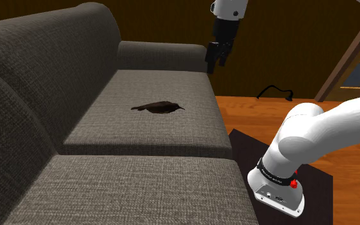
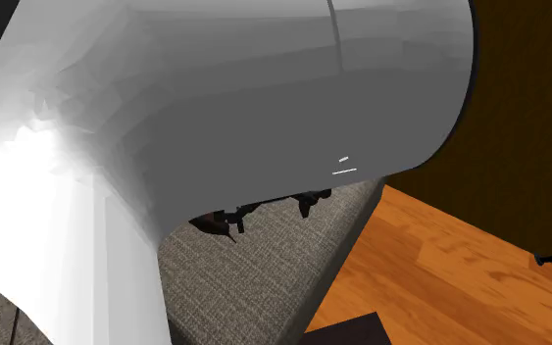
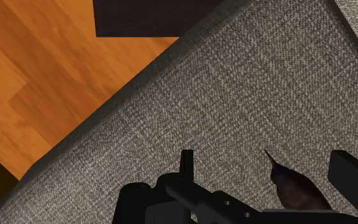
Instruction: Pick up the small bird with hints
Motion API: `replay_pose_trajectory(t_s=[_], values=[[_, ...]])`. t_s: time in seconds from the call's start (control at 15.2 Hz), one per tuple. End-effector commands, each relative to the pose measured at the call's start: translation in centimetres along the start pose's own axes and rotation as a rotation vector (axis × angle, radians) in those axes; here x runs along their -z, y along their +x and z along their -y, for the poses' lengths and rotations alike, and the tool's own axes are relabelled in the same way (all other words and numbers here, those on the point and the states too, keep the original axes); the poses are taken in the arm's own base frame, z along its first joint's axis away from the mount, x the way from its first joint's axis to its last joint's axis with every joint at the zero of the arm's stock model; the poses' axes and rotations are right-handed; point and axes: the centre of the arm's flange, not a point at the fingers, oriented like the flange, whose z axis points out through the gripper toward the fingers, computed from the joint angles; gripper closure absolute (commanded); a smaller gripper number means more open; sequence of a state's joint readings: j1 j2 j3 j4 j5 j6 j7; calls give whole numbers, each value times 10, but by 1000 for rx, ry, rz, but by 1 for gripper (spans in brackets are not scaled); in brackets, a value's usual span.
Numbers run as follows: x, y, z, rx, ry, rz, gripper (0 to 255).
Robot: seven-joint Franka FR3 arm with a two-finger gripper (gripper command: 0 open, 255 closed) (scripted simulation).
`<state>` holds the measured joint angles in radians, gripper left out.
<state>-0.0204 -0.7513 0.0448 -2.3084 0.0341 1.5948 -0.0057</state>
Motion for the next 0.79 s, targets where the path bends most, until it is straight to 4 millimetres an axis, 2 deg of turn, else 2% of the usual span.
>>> replay_pose_trajectory(t_s=[0.0, 0.33, 0.73], values=[[0, 0, 0, 0, 0, 0, 0], [-38, 50, 17, 148, 29, 1, 0], [-82, 106, 49, 326, 63, 2, 0]])
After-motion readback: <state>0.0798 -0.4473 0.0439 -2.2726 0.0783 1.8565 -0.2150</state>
